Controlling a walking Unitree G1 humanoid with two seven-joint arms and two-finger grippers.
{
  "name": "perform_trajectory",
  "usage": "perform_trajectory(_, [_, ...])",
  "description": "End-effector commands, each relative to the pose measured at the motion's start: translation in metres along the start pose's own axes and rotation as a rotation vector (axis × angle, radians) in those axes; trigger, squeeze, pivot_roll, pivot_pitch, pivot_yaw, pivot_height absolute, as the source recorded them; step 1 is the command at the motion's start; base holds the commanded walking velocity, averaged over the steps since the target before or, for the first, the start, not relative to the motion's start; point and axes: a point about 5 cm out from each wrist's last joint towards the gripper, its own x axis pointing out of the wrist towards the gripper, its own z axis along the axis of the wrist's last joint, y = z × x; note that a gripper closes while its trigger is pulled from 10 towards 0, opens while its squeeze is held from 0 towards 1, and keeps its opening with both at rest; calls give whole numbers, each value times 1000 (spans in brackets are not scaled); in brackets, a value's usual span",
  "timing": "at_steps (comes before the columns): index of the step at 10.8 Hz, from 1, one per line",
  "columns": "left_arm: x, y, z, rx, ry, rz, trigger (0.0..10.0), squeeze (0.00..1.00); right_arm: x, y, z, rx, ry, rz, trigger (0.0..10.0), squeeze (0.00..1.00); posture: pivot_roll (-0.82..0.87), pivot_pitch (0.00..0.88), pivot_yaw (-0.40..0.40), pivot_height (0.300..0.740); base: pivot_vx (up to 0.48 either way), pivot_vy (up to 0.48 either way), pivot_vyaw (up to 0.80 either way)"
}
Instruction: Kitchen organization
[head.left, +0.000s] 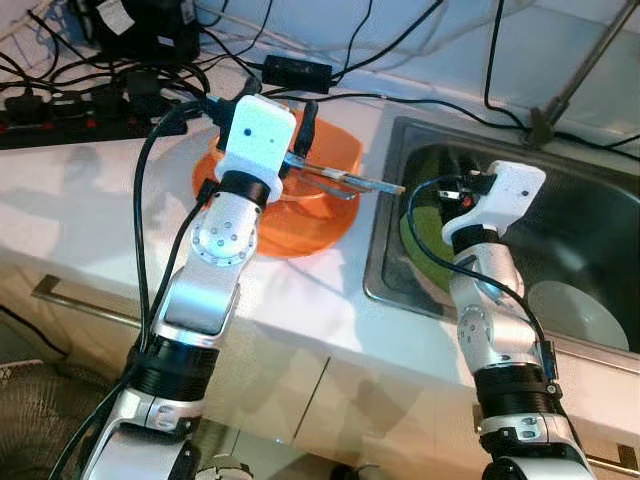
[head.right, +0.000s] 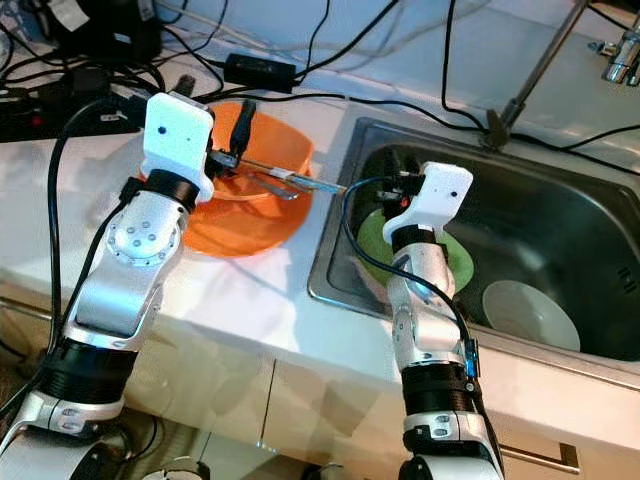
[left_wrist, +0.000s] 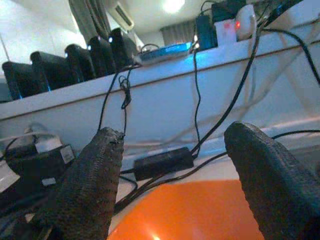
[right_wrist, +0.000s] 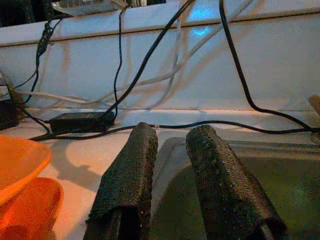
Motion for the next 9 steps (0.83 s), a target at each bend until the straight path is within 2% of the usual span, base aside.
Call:
perform_trajectory(1, [4, -1, 4, 10, -21, 12, 10000, 0, 1, -1, 3, 1, -4, -3, 10000, 0, 82, 40, -141, 740, 0, -304, 0])
perform_trajectory(9, [9, 7, 6, 39, -29, 43, 10000, 0, -2, 3, -2, -5, 19, -2, 10000, 0, 89, 71, -128, 740, 0, -340, 0])
